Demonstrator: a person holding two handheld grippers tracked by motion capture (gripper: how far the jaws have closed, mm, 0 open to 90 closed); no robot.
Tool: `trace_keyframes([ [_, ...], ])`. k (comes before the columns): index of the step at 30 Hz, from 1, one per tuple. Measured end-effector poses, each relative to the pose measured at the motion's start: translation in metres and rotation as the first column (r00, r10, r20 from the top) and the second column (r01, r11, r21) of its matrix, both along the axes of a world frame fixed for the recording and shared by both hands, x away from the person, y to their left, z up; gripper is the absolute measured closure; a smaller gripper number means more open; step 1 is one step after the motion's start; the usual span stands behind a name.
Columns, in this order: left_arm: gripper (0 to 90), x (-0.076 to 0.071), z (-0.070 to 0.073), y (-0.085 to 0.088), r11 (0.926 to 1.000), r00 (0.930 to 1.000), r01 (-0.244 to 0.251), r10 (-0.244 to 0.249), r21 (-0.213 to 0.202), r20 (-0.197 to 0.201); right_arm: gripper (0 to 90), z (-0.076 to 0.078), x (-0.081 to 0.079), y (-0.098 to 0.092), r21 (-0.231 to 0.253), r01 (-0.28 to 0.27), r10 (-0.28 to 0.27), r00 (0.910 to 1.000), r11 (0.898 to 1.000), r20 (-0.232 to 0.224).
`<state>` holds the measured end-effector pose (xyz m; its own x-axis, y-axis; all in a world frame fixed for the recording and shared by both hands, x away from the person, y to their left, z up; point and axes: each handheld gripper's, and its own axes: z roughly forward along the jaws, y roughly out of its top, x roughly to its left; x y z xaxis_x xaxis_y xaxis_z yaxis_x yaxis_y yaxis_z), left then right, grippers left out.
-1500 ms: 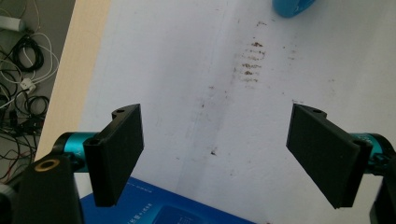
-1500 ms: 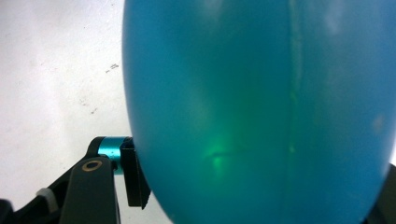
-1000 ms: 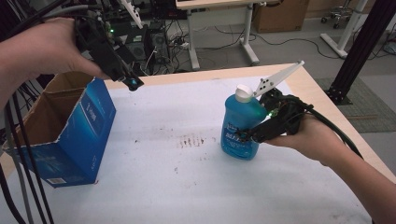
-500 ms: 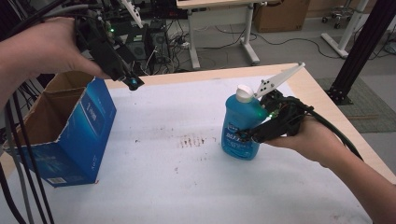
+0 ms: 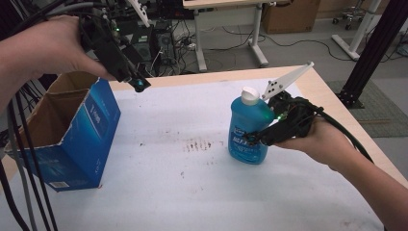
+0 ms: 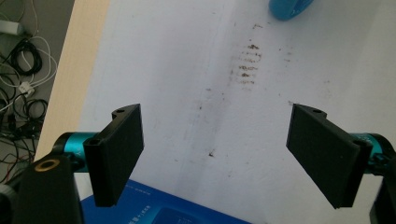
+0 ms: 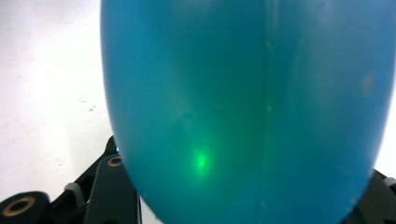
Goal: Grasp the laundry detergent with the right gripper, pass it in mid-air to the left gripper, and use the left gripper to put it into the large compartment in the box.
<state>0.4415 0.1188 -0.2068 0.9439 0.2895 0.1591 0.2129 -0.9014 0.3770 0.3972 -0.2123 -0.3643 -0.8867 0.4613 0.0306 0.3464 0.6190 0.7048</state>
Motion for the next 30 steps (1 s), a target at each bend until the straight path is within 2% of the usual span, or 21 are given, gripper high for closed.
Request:
trace_keyframes([
  [5,19.0,-0.003,0.004,-0.003,0.9995,0.9997,0.023,-0.023,-0.022,-0.013,45.2,0.012,0.004,0.003,0.007,-0.049,0.049,0.9988,0.999,0.002],
  [6,19.0,-0.005,0.007,-0.005,0.9985,0.9989,0.044,-0.044,-0.031,-0.012,45.3,0.022,0.007,0.005,0.014,-0.075,0.075,0.9972,0.997,0.002],
  [8,19.0,-0.006,0.010,-0.007,0.9976,0.9982,0.058,-0.058,-0.038,-0.012,45.3,0.028,0.008,0.007,0.017,-0.091,0.091,0.9958,0.996,0.003],
  [10,19.0,-0.008,0.016,-0.010,0.9936,0.9953,0.093,-0.095,-0.063,-0.019,45.3,0.045,0.013,0.013,0.023,-0.140,0.139,0.9902,0.990,0.005],
  [11,19.0,-0.008,0.016,-0.010,0.9936,0.9953,0.093,-0.095,-0.063,-0.019,45.3,0.045,0.013,0.013,0.023,-0.140,0.139,0.9902,0.990,0.005],
  [12,19.0,-0.010,0.020,-0.012,0.9898,0.9933,0.112,-0.114,-0.088,-0.021,45.3,0.057,0.016,0.018,0.025,-0.178,0.178,0.9840,0.984,0.010],
  [14,19.0,-0.011,0.023,-0.014,0.9881,0.9919,0.123,-0.125,-0.092,-0.020,45.3,0.060,0.017,0.021,0.025,-0.189,0.189,0.9819,0.982,0.011],
  [16,19.0,-0.012,0.029,-0.018,0.9832,0.9886,0.145,-0.148,-0.111,-0.026,45.3,0.074,0.020,0.030,0.018,-0.234,0.234,0.9721,0.972,0.019],
  [19,19.0,-0.013,0.034,-0.022,0.9793,0.9863,0.158,-0.163,-0.126,-0.027,45.3,0.084,0.023,0.039,0.009,-0.269,0.268,0.9630,0.963,0.024],
  [22,18.9,-0.013,0.038,-0.026,0.9757,0.9818,0.182,-0.187,-0.122,-0.031,45.3,0.093,0.026,0.048,0.003,-0.303,0.302,0.9528,0.953,0.025],
  [23,19.0,-0.013,0.038,-0.026,0.9757,0.9818,0.182,-0.187,-0.122,-0.031,45.3,0.093,0.026,0.048,0.003,-0.303,0.302,0.9528,0.953,0.025],
  [25,18.9,-0.012,0.041,-0.030,0.9690,0.9764,0.204,-0.212,-0.139,-0.041,45.3,0.101,0.027,0.057,-0.004,-0.329,0.329,0.9440,0.944,0.028],
  [26,19.0,-0.013,0.042,-0.031,0.9698,0.9773,0.200,-0.208,-0.139,-0.041,45.3,0.103,0.028,0.060,-0.008,-0.340,0.340,0.9400,0.940,0.028],
  [27,19.0,-0.013,0.042,-0.031,0.9698,0.9773,0.200,-0.208,-0.139,-0.041,45.3,0.103,0.028,0.060,-0.008,-0.340,0.340,0.9400,0.940,0.028],
  [29,19.0,-0.013,0.044,-0.034,0.9701,0.9776,0.198,-0.206,-0.141,-0.045,45.3,0.109,0.028,0.069,-0.015,-0.371,0.371,0.9281,0.928,0.026],
  [30,19.0,-0.013,0.044,-0.034,0.9701,0.9776,0.198,-0.206,-0.141,-0.045,45.3,0.109,0.028,0.069,-0.015,-0.371,0.371,0.9281,0.928,0.026],
])
